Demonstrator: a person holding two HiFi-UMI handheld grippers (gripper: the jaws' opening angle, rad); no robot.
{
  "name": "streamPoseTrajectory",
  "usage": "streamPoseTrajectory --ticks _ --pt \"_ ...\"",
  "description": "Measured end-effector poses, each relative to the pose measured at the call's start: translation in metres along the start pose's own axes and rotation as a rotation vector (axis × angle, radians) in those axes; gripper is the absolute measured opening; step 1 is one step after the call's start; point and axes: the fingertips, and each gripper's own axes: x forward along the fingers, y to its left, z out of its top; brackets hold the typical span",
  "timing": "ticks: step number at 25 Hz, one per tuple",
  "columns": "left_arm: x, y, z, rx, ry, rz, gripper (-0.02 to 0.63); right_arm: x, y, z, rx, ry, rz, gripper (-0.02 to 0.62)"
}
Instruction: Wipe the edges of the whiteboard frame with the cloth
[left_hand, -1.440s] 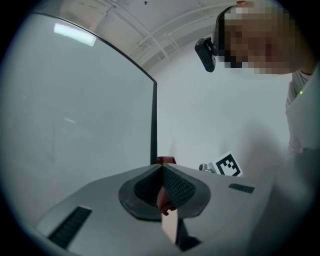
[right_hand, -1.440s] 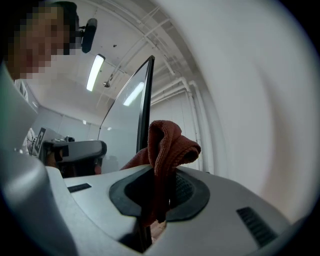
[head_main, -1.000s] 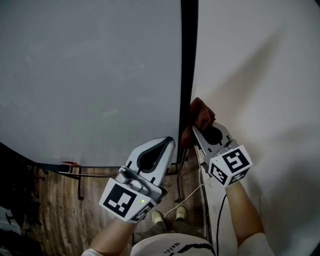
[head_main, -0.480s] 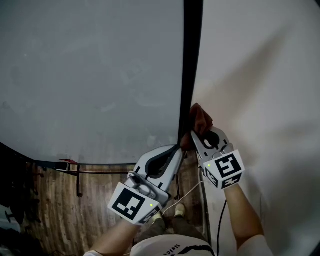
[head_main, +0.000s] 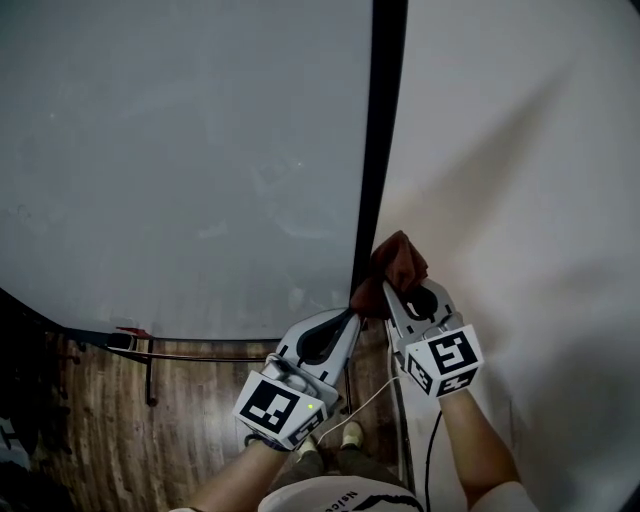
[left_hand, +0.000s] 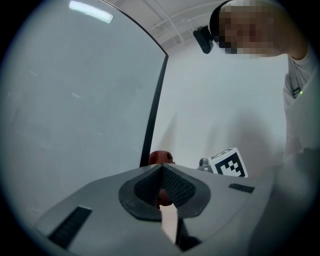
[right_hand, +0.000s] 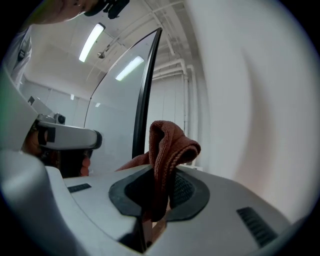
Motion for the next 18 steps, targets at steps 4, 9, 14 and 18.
streamPoseTrajectory --ticks 4,9,14,18 --pt "-0.004 -0.013 -0.007 0.015 0.013 -0.012 0.009 -0.023 0.007 0.002 0.003 -0.014 -0.020 0.057" --pt "-0.025 -0.037 -0.001 0.033 0.025 -0.039 0.009 -0.065 0.027 0.012 0.028 -0.006 -0.045 0.058" --pt "-0.039 -0.036 0.001 0.044 0.017 -0.028 0.009 -0.086 0.048 0.016 0.072 -0.011 -0.033 0.057" --pt "-0.049 -0.044 0.006 0.067 0.028 -0.025 0.009 -0.102 0.067 0.026 0.125 -0.029 -0.012 0.057"
